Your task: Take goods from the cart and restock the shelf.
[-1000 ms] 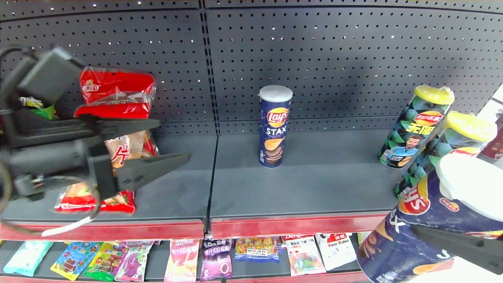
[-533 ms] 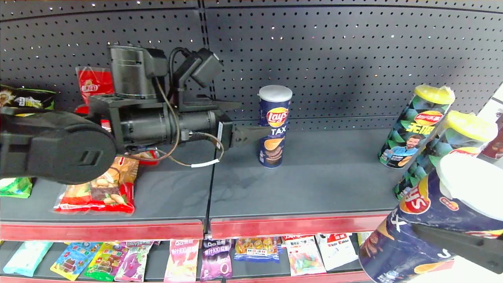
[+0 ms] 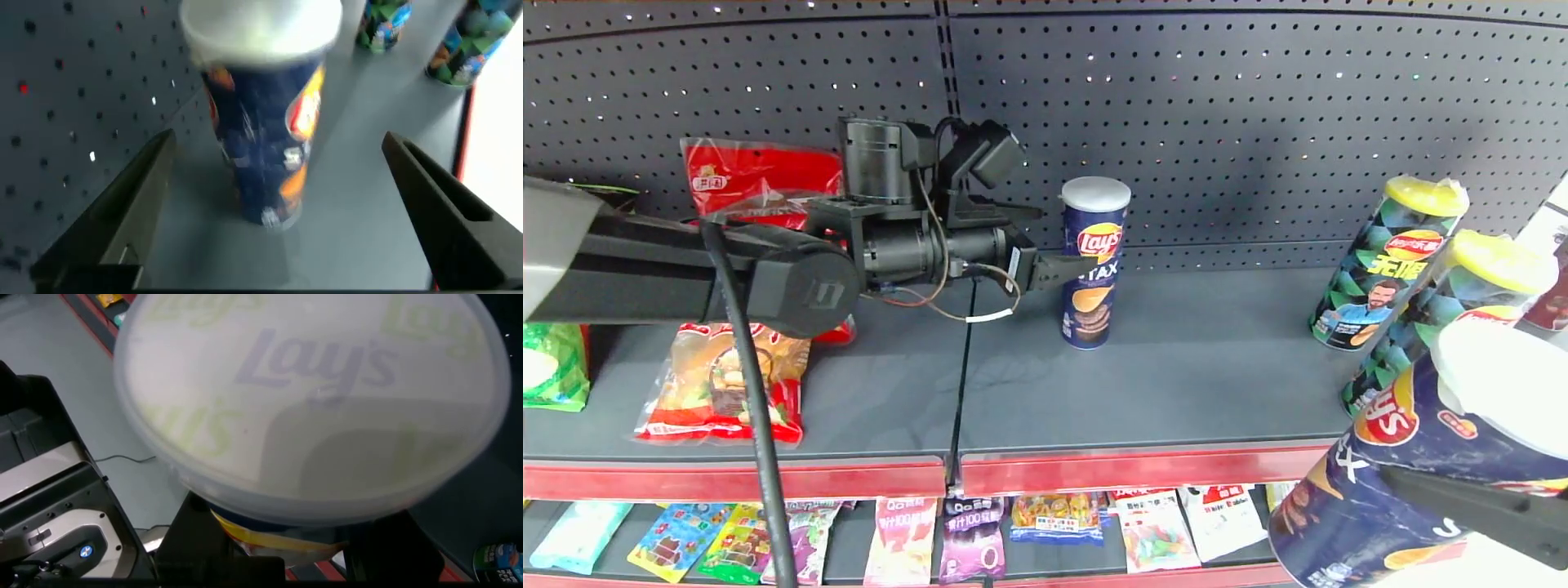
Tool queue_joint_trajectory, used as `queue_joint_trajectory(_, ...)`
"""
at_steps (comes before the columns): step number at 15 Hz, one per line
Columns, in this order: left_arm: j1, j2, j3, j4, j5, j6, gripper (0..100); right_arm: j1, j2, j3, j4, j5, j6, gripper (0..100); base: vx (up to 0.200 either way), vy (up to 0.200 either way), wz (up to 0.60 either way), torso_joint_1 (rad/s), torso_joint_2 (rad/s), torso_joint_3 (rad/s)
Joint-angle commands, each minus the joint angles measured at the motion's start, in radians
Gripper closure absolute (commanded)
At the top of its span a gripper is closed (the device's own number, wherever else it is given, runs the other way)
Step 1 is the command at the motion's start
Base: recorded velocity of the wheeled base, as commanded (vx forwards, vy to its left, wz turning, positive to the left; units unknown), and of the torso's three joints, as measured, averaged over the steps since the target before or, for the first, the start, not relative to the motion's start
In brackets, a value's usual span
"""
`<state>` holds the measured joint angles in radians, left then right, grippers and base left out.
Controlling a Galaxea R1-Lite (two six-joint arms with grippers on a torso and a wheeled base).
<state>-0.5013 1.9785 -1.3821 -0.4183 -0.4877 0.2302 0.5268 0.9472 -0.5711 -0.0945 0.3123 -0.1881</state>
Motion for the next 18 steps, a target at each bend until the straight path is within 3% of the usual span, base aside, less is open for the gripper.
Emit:
queue_joint_trajectory(1,-0.008,0.046,-0.064,0.009,-0.015,-0.002,0,-0.001,-0.004,0.000,-0.001,0.001,-0.001,100,0.000,0.000,0.00,0.000,0.00,0.000)
queue_joint_trajectory(5,-0.019,0.102,-0.150,0.030,-0.014,-0.002,0,-0.001,-0.007,-0.003,-0.001,0.001,-0.001,100,0.000,0.000,0.00,0.000,0.00,0.000)
queue_joint_trajectory(18,-0.028,0.217,-0.290,0.029,-0.006,-0.003,0,-0.010,-0.010,0.000,0.001,-0.013,0.001,100,0.000,0.000,0.00,0.000,0.00,0.000)
